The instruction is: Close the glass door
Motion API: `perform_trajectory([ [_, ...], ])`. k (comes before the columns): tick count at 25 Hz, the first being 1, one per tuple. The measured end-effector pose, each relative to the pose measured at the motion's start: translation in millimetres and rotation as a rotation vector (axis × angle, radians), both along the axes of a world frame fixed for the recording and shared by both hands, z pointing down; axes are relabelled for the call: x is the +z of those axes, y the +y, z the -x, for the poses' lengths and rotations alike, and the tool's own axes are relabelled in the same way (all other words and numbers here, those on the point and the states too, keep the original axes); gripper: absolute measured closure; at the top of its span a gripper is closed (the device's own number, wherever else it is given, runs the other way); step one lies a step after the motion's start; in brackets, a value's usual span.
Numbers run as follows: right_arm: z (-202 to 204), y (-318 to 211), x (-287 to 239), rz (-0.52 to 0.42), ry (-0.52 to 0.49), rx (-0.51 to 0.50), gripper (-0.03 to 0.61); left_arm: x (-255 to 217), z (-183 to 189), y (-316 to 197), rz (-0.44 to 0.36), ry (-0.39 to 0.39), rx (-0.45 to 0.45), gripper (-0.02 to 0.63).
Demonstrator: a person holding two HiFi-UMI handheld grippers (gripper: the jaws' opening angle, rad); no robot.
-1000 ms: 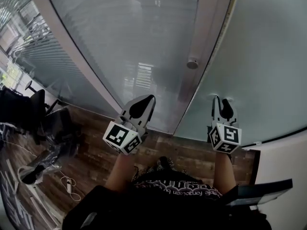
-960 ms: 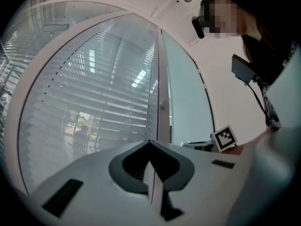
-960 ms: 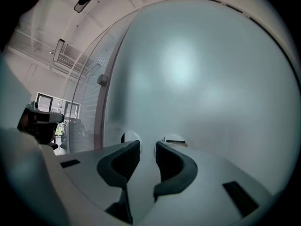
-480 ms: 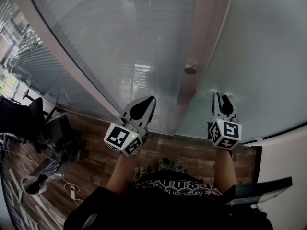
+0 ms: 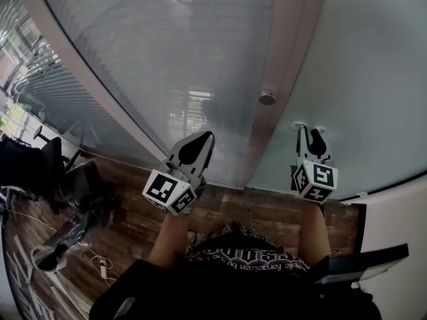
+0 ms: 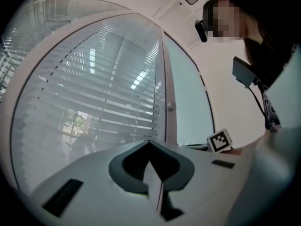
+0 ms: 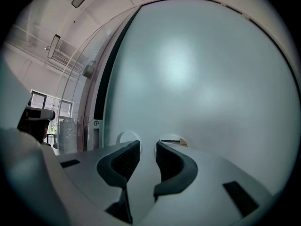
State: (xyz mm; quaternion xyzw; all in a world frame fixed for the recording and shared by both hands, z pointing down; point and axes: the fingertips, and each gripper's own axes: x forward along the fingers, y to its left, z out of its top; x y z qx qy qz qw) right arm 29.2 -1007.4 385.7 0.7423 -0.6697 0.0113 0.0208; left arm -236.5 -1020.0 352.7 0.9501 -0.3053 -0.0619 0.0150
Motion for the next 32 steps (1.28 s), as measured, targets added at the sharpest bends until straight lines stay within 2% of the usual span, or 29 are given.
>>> perform_trajectory([
  [13, 5.7, -0.7, -0.5, -0.001, 0.038, 0.033, 0.469, -4.2, -5.5, -0.5, -0.008, -0.012, 0.032, 0.612],
  [17, 11.3, 17.8, 2.1, 0.046, 0.076, 0.006, 0.469, -6.5, -6.7, 5.1, -0.004, -0.009, 0.03, 0.611],
  [21, 20.0, 38.4, -8.9, 0.013, 0.069, -0.038, 0.471, -7.3, -11.1, 10.6, -0.002, -0.013, 0.039, 0.611],
  [23, 21.3, 47.2, -17.5, -0.013, 0.081, -0.041, 0.49, -7.7, -14.1, 17.5, -0.014, -0.016, 0.051, 0.612],
  [25, 18.1, 54.3, -23.5, -0.036, 0.083, -0.028, 0.559, -9.5, -17.4, 24.0, -0.021, -0.014, 0.052, 0.612],
  [26, 16.7, 57.2, -24.8, -0.043, 0.081, -0.023, 0.569, -9.9, -19.0, 26.9, -0.022, -0.014, 0.051, 0.612],
  [32, 32.2, 69.2, -25.0, -0.015, 0.099, -0.092, 0.575, -8.7, -25.5, 44.5, -0.001, -0.007, 0.063, 0.612],
])
